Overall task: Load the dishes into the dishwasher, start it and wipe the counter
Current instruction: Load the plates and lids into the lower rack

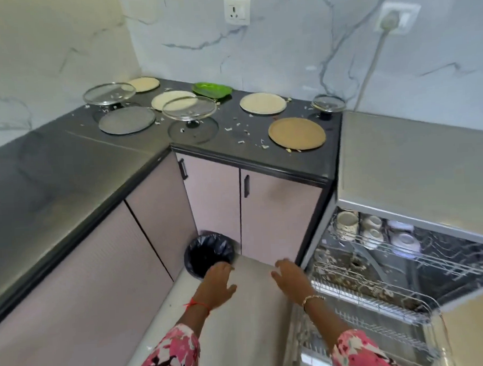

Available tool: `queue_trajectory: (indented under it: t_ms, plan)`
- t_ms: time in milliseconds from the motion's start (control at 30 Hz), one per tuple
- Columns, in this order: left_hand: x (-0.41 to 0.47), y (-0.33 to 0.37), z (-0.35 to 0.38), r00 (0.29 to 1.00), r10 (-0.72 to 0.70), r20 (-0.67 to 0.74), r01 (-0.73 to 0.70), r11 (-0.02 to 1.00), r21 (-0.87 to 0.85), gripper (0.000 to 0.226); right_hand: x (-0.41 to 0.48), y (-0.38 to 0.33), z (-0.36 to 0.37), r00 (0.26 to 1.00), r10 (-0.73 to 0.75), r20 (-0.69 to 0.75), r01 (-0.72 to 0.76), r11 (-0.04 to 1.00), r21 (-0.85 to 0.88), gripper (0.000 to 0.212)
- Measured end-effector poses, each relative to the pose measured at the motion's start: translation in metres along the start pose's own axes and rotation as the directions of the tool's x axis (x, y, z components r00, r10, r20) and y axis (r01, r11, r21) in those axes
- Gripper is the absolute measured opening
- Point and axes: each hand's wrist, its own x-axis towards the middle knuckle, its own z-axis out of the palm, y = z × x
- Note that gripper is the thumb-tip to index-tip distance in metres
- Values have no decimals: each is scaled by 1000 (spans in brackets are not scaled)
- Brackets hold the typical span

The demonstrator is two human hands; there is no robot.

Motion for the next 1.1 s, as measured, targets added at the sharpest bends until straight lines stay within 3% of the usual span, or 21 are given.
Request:
queue_trajectory:
  t_ms: [133, 267, 400, 533, 800, 967, 1100]
  plan:
    - [72, -19, -65, 990, 30, -134, -34, 999, -30, 42, 64, -30, -60, 976, -3, -217, 26, 994, 105, 36]
    - [158, -12, -122, 956, 131, -262, -138, 990, -8, 40, 133, -34, -128, 898, 68, -434, 19, 981, 194, 31]
    - [247, 5, -166, 916, 206, -344, -215, 977, 13, 40, 210, -6, -189, 840, 120, -530, 0, 976, 220, 26]
    - [323, 23, -189, 917, 223, -330, -236, 972, -1, 42, 271, 29, -240, 793, 268, -547, -132, 952, 275, 33]
    - [428, 30, -183, 961, 164, -224, -154, 986, 59, 57, 357, 94, -293, 768, 497, -404, -387, 863, 326, 56]
    - [437, 27, -164, 923, 140, -359, -99, 987, 130, 67, 387, 114, -303, 760, 583, -286, -463, 795, 392, 65]
    - [440, 24, -163, 919, 134, -371, -93, 988, 127, 65, 401, 123, -301, 713, 646, -274, -535, 753, 383, 57]
